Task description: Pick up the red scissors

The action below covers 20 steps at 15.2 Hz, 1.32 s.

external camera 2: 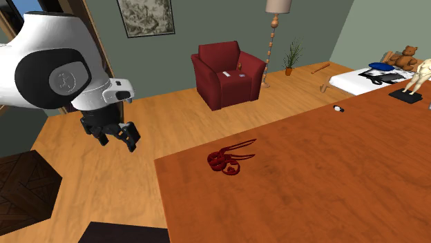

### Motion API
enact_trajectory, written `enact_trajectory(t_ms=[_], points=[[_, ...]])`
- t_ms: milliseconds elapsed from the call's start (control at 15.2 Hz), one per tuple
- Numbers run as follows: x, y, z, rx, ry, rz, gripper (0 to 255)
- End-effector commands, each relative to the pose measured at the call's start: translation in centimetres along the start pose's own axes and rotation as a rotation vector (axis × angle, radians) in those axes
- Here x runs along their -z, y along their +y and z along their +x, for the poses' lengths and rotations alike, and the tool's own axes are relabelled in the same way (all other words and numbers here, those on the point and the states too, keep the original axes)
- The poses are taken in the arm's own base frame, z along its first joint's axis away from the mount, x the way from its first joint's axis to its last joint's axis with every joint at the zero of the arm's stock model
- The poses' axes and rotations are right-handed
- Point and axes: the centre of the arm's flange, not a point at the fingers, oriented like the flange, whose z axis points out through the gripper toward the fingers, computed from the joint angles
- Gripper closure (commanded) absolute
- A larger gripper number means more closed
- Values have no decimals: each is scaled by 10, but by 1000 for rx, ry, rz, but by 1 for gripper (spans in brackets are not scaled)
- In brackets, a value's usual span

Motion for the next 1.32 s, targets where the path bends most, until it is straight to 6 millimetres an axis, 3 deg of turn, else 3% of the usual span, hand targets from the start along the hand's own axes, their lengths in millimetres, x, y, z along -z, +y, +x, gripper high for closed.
enact_trajectory(t_ms=[0, 1254], points=[[0, 0, 0, 0, 0, 0, 0], [-105, 141, 193, -174, -114, -42, 0]])
